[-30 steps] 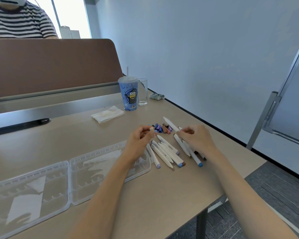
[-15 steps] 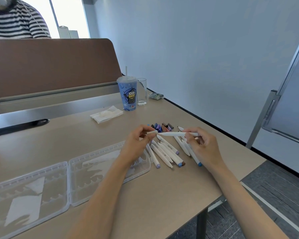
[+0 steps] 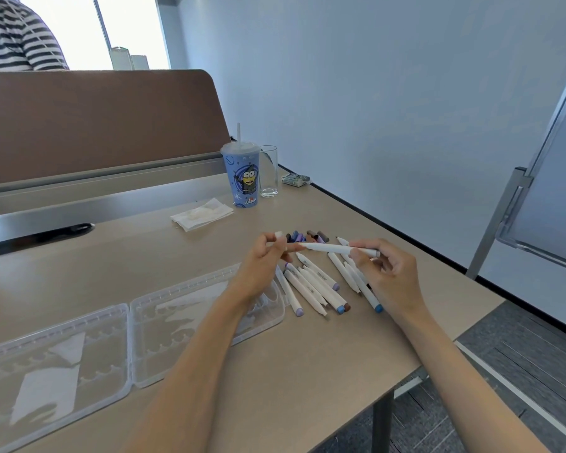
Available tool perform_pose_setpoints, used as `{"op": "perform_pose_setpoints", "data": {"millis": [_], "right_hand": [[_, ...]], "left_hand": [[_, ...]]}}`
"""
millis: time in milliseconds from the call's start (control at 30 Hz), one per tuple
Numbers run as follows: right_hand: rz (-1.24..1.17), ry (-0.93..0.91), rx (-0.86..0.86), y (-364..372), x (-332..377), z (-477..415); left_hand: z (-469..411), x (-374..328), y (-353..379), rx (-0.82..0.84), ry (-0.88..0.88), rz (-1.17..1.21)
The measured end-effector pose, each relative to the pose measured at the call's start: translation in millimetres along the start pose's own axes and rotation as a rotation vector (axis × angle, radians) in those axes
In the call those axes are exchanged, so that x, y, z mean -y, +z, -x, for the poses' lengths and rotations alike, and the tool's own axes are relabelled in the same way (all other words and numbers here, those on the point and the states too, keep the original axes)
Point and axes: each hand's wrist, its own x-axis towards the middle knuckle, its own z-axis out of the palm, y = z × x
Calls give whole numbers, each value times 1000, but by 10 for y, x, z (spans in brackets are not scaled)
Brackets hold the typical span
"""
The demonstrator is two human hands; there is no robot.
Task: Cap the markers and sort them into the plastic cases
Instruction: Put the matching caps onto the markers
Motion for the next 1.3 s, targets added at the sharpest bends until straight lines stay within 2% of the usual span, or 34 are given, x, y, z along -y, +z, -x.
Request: {"op": "perform_pose_setpoints", "data": {"millis": [267, 467, 800, 1200, 1300], "right_hand": [[20, 18, 7, 19, -34, 24], [12, 26, -2, 29, -32, 28], [-90, 77, -5, 25, 83, 36], [22, 83, 66, 23, 38, 83], [58, 78, 139, 29, 79, 97]], "left_hand": [[8, -44, 28, 10, -60, 159], [-13, -17, 43, 60, -68, 161], [27, -21, 59, 85, 55, 109], [26, 16, 75, 36, 127, -66], [22, 2, 59, 44, 144, -75]]}}
